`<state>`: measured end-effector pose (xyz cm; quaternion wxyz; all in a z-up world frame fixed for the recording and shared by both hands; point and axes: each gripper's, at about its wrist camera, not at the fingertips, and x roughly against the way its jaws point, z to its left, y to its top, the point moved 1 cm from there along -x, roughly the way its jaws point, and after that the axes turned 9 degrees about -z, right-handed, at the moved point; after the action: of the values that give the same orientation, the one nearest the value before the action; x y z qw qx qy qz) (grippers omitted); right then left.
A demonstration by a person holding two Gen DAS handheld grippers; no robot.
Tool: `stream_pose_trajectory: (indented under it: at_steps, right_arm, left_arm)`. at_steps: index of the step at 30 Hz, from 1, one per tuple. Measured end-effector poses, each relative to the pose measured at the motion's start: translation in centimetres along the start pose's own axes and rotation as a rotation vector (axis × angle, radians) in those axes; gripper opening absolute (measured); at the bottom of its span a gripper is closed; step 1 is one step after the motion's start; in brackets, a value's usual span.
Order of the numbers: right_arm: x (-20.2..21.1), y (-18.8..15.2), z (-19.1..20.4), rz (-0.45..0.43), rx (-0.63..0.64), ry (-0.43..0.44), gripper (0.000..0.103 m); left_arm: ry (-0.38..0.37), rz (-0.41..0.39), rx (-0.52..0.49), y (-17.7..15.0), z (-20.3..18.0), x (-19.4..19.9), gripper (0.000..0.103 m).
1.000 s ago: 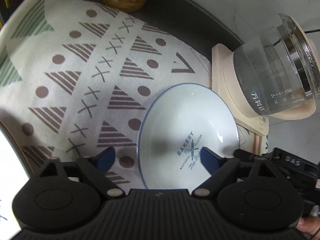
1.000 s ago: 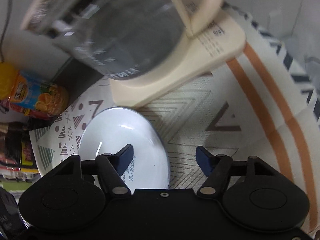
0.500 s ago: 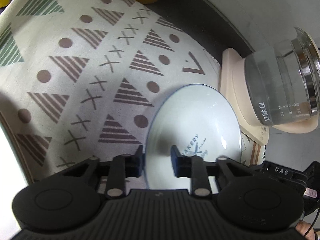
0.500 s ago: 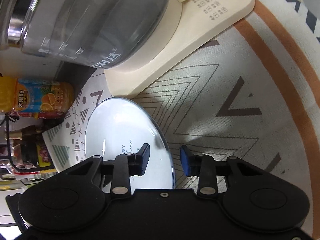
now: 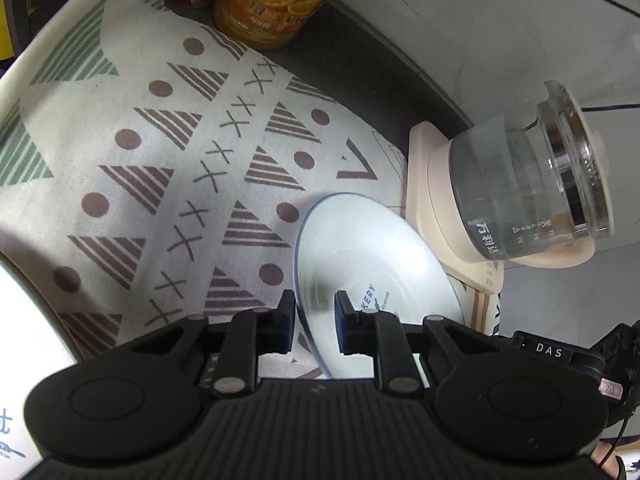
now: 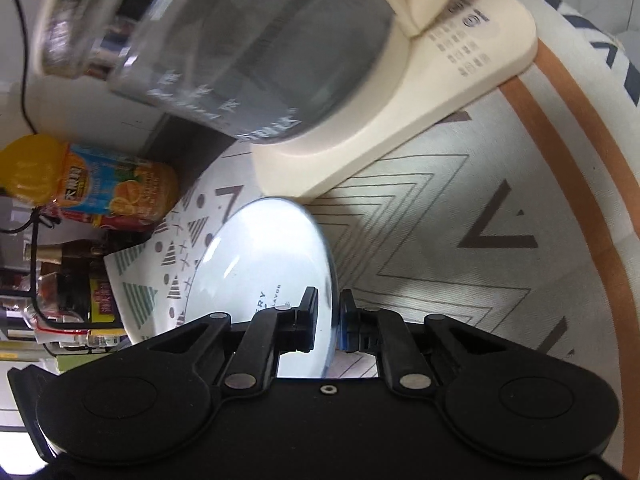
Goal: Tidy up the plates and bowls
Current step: 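Lift the 'Bakery' plate and carry it toward the plate stack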
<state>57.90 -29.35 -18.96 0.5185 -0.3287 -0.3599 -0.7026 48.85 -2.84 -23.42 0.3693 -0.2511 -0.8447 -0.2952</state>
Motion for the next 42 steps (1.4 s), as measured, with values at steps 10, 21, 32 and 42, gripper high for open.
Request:
stream_pose_trajectory:
  at_steps: [10, 21, 32, 42]
  right_arm:
    - [1.7, -0.8, 3.0, -0.06, 0.055, 0.02, 0.011]
    - [2.6, -3.5, 7.1, -0.102, 0.108, 0.064, 0.011]
    - [3.3, -8.4, 11.6, -0.12, 0.111, 0.08, 0.011]
    - [3.4, -13.8, 13.8, -0.131, 0.103, 0.091, 0.011]
  left_arm:
    - [-0.029, -0.067, -0.008, 0.8, 0.3, 3.0, 0.018]
    - [-0.034, -0.132, -0.014, 1.5, 2.6, 8.2, 0.018]
    - [-0.031, -0.143, -0.018, 1.5, 7.0, 12.8, 0.018]
    - [-0.021, -0.139, -0.035, 0.9, 11.2, 16.6, 0.018]
